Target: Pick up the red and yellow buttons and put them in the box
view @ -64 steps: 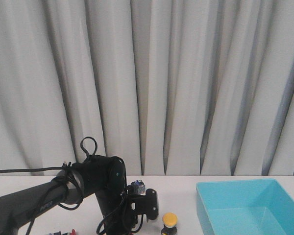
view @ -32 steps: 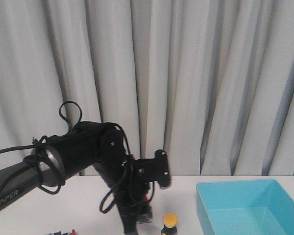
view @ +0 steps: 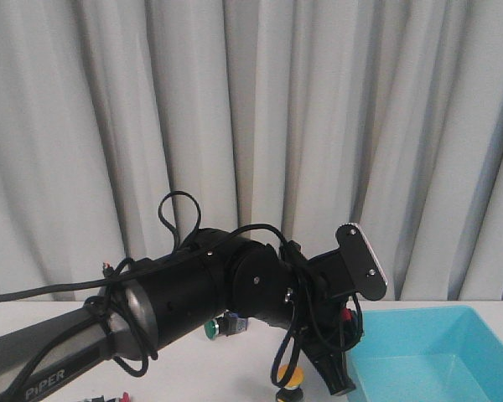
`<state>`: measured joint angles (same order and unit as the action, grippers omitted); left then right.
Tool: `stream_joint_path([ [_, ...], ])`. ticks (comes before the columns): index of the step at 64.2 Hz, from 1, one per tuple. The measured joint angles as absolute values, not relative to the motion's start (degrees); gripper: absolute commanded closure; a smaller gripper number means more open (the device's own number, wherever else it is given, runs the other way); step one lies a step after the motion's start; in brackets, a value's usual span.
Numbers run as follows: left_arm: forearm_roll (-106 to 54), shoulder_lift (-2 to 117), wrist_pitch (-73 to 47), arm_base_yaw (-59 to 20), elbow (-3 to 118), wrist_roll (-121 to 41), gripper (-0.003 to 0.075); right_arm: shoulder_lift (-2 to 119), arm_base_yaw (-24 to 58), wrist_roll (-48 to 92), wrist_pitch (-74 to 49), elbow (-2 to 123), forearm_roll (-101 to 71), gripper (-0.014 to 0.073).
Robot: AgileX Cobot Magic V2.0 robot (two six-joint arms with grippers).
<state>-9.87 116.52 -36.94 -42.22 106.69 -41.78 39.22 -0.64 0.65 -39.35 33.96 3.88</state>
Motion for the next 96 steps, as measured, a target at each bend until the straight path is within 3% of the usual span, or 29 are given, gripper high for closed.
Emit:
stream_joint_path([
  [55, -11.20, 109.56, -54.10, -42.22, 106.69, -38.01, 0.0490, 39.22, -0.64, 3.13, -35.12, 33.96, 2.91, 0.0073],
  [74, -11.47, 109.56, -58.24, -42.12, 106.69, -39.47, 0.0490, 47.80, -0.64, 36.33, -37.96, 40.84, -23.78, -0.0022],
  [84, -12.47, 109.56, -58.42, -42.12, 106.69, -42.04, 0.0490, 54.14, -0.64, 53.64, -40.51, 42.69, -36.09, -0.0024],
  [96, -14.92, 109.56, -58.42, -42.12, 106.69, -47.21, 0.0490, 60.83, -0.64, 84.70, -41.33, 42.77, -51.50, -0.0024],
])
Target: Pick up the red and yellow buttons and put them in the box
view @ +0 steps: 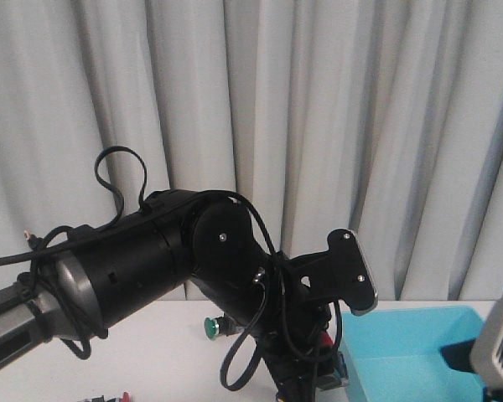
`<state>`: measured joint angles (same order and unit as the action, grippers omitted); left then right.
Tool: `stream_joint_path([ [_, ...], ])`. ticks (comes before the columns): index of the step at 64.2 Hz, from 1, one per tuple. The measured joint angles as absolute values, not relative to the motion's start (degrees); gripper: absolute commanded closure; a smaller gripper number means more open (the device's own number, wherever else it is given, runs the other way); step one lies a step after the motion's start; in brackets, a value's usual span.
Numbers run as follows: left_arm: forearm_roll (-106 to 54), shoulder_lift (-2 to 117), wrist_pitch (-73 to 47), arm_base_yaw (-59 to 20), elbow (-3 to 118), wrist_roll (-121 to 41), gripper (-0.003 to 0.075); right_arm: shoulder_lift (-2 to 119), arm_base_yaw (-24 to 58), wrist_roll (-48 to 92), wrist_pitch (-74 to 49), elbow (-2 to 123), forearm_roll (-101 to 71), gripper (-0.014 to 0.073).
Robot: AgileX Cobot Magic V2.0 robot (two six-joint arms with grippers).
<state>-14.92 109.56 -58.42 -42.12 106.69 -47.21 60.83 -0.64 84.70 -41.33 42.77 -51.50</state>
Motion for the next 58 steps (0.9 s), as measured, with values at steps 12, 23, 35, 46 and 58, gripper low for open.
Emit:
stream_joint_path([
  [12, -16.38, 109.56, -58.99, -42.12, 106.69, -49.71, 0.0490, 68.04, -0.64, 110.61, -41.88, 42.84, -66.35, -0.0022],
  [23, -16.38, 109.56, -58.99, -42.12, 106.69, -50.06, 0.0490, 74.00, -0.64, 121.60, -41.58, 43.22, -72.68, -0.0017],
  [35, -16.39, 109.56, -58.88, -42.12, 106.69, -50.11, 0.0490, 79.43, -0.64, 122.44, -44.77, 47.52, -73.55, -0.0013],
  [46, -16.44, 109.56, -58.88, -42.12, 106.69, -50.17, 0.0490, 83.94, -0.17, 122.44, -49.63, 51.68, -72.58, -0.0003],
  [58, -16.44, 109.56, -58.64, -42.12, 106.69, -50.19, 0.0490, 86.97, 4.39, 122.44, -48.37, 54.35, -69.48, 0.0001],
])
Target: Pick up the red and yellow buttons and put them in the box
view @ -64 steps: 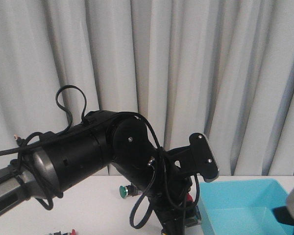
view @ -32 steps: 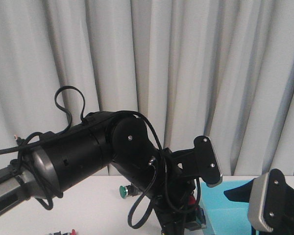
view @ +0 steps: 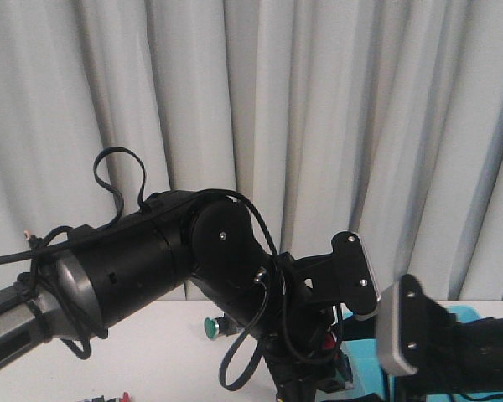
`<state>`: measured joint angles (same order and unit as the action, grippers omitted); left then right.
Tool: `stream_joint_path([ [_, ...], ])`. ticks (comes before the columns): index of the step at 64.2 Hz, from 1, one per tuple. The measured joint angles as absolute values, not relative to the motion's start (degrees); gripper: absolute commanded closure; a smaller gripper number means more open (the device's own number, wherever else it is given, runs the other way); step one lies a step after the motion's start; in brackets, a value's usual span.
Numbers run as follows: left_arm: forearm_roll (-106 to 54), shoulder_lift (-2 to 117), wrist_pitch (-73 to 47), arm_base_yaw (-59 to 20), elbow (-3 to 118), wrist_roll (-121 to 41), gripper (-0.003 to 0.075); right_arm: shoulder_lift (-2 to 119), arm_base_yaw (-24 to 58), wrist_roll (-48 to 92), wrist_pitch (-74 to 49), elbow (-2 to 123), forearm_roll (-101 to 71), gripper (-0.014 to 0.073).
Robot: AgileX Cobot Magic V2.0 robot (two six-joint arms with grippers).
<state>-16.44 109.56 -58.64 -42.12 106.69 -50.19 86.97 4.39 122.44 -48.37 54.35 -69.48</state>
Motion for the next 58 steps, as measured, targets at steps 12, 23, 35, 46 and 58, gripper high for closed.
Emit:
stream_joint_path([
  [12, -16.44, 109.56, -58.36, -42.12, 106.69, -50.19, 0.0490, 87.71, 8.03, 122.44, -44.80, 54.89, -68.38, 0.0001],
  [23, -16.44, 109.56, -58.36, -42.12, 106.69, -50.31, 0.0490, 87.77, 8.21, 122.44, -43.91, 54.89, -67.53, 0.0026],
  [35, -16.44, 109.56, -58.36, -42.12, 106.69, -52.34, 0.0490, 87.77, 8.21, 122.44, -43.86, 54.89, -66.96, 0.0083],
  [46, -16.44, 109.56, -58.36, -42.12, 106.69, -54.18, 0.0490, 87.77, 8.21, 122.44, -43.85, 54.89, -66.96, 0.0125],
  [58, -16.44, 109.56, -58.36, -42.12, 106.69, -54.80, 0.0490, 87.77, 8.21, 122.44, -43.27, 54.89, -66.96, 0.0199],
])
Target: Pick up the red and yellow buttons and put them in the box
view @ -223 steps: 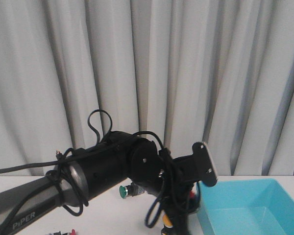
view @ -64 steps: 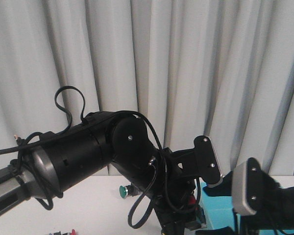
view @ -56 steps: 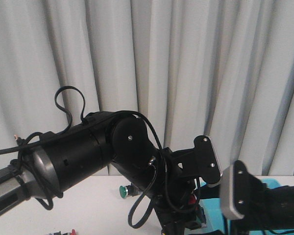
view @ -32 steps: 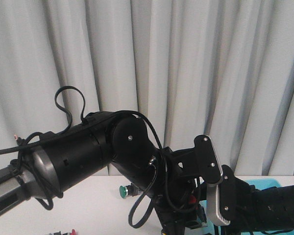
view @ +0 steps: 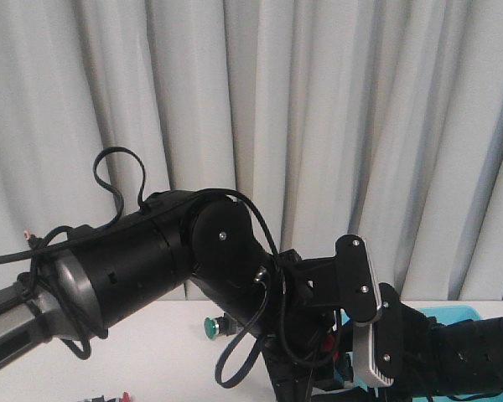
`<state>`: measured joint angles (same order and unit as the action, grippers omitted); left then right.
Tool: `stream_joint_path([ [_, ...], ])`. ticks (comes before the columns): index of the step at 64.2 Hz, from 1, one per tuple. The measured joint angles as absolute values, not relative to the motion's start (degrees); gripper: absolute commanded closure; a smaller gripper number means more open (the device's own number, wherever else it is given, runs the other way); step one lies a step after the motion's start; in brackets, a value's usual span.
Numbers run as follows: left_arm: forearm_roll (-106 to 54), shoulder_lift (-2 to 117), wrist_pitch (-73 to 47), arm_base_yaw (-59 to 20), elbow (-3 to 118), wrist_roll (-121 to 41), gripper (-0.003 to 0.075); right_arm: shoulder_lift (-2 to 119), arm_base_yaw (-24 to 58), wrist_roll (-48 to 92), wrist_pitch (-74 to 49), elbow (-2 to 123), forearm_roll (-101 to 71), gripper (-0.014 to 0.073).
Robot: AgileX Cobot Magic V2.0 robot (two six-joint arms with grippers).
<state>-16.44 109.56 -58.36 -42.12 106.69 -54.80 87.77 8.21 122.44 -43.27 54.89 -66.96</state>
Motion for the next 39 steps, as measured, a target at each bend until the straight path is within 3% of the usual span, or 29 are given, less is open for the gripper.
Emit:
stream_joint_path([
  [19, -16.44, 109.56, -58.19, -42.12, 106.69, -55.04, 0.0490, 87.77, 8.21, 122.44, -42.92, 54.89, -66.82, 0.0372],
  [32, -16.55, 109.56, -58.19, -42.12, 106.69, -55.41, 0.0463, 87.77, 8.21, 122.44, -42.98, 54.89, -66.61, 0.0377],
  [39, -16.55, 109.56, -58.19, -42.12, 106.69, -55.42, 0.0377, 87.77, 8.21, 122.44, -42.98, 54.89, -66.61, 0.0375],
])
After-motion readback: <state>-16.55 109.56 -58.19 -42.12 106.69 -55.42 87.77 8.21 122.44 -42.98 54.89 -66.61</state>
